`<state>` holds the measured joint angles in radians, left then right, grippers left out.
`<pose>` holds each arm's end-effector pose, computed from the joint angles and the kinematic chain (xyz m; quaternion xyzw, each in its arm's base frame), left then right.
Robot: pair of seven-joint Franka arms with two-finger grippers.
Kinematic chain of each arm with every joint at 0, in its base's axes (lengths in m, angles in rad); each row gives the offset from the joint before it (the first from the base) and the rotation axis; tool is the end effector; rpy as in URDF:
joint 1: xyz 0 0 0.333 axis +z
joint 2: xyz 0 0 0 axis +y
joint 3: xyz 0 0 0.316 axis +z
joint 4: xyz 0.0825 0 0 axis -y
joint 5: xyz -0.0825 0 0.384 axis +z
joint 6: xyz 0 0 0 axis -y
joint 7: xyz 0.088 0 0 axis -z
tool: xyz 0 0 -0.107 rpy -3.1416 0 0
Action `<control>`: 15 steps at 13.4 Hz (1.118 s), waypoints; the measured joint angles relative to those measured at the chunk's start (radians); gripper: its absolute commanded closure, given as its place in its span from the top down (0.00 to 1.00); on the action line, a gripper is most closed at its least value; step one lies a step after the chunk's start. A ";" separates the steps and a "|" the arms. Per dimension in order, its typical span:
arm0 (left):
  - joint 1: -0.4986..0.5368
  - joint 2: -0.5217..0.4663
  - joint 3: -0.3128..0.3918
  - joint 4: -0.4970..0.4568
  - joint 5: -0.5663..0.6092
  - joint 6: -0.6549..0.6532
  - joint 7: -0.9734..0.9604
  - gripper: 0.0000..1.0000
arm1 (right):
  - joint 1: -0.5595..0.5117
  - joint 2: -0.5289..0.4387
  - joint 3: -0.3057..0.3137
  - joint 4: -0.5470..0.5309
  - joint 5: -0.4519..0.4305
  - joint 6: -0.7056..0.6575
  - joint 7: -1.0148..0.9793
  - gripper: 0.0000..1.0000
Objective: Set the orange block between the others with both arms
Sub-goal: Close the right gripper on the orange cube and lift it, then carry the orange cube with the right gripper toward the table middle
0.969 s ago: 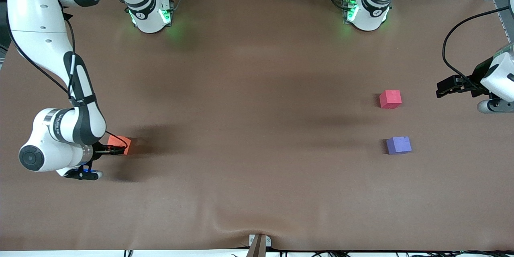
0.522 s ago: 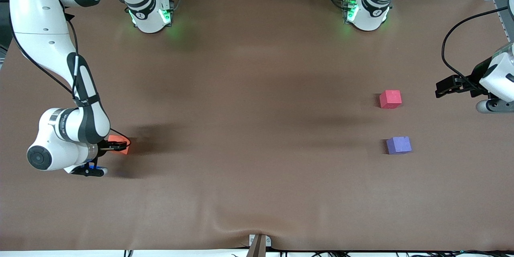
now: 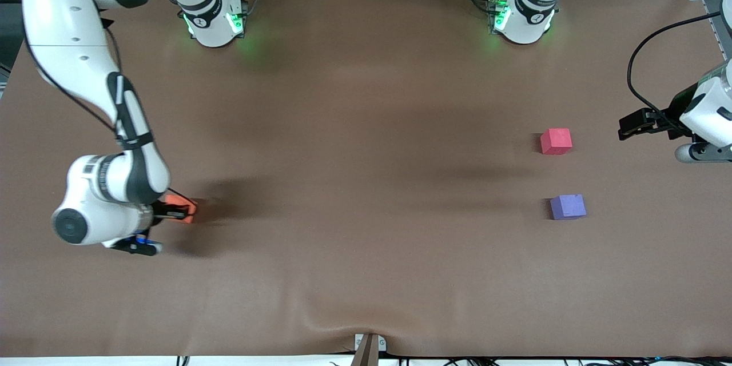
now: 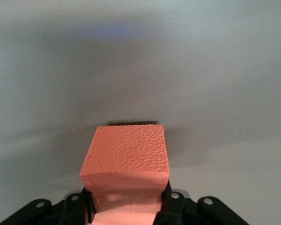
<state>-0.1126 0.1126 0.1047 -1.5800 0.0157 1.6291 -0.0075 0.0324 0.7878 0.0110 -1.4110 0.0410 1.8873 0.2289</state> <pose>0.5895 -0.0061 0.5610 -0.9994 0.0010 0.0313 0.0139 0.6917 0.0318 0.2099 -0.9824 0.1017 0.1567 0.0011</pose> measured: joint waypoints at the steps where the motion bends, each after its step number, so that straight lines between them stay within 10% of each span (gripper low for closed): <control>1: 0.001 0.000 0.001 0.000 -0.004 0.000 0.000 1.00 | 0.056 0.000 0.011 0.019 0.031 -0.021 0.072 0.04; 7: 0.002 0.007 0.001 0.000 -0.012 0.000 0.000 1.00 | 0.392 -0.006 0.040 0.117 0.284 -0.031 0.319 0.10; 15: 0.007 0.009 0.002 0.000 -0.042 0.000 0.000 1.00 | 0.527 0.073 0.038 0.104 0.292 0.083 0.345 0.15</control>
<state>-0.1055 0.1221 0.1066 -1.5802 -0.0265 1.6291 -0.0075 0.5595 0.8612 0.0493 -1.3072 0.3334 1.9699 0.5743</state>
